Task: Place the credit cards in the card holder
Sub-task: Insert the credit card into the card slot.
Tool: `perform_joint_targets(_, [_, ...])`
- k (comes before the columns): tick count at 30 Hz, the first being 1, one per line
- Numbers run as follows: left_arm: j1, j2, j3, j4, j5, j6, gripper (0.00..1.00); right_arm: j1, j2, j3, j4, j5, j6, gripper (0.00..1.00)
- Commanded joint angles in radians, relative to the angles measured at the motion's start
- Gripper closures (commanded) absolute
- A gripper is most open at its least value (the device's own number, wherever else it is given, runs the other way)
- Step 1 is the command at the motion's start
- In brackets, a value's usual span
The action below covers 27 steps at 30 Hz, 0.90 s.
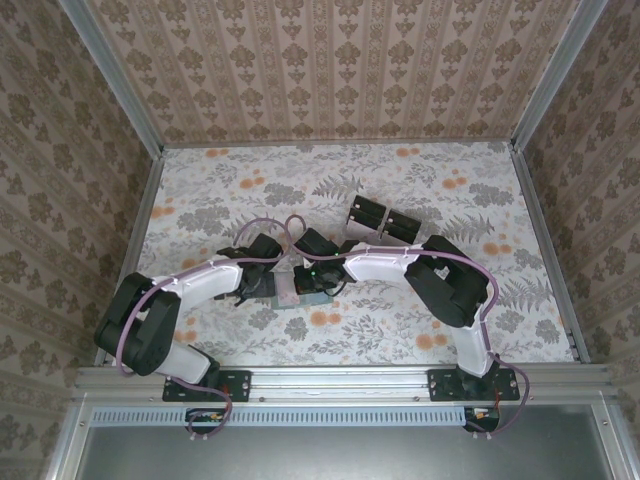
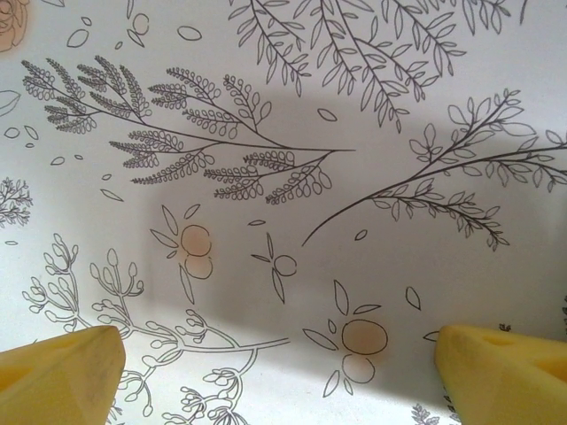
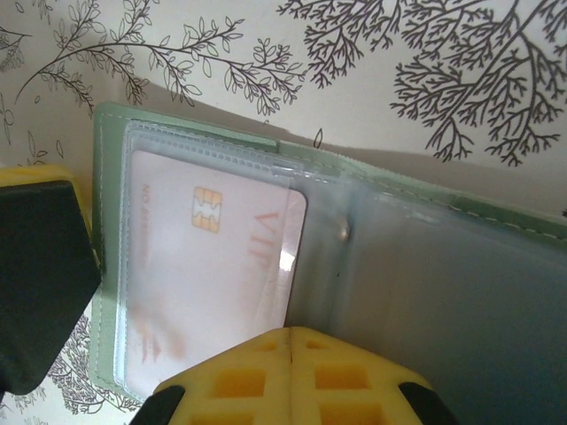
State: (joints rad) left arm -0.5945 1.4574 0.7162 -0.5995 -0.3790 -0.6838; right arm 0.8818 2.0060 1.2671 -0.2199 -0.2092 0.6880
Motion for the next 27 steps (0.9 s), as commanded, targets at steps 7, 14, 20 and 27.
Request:
perform_joint_targets(7, [0.004, -0.081, 0.044, -0.032, 0.009, 0.036, 0.0, -0.006, -0.123, 0.007, -0.033, -0.024, -0.036, 0.79])
perform_joint_targets(14, [0.004, -0.201, 0.025, 0.002, 0.055, 0.045, 0.0, -0.055, -0.21, -0.028, -0.11, 0.028, -0.11, 0.66])
perform_joint_targets(20, [-0.007, -0.266, 0.007, 0.037, 0.11, 0.033, 0.0, -0.089, -0.219, -0.058, -0.145, 0.07, -0.163, 0.59])
perform_joint_targets(27, [-0.016, -0.27, 0.001, 0.04, 0.112, 0.007, 0.0, -0.089, -0.216, -0.081, -0.149, 0.087, -0.165, 0.6])
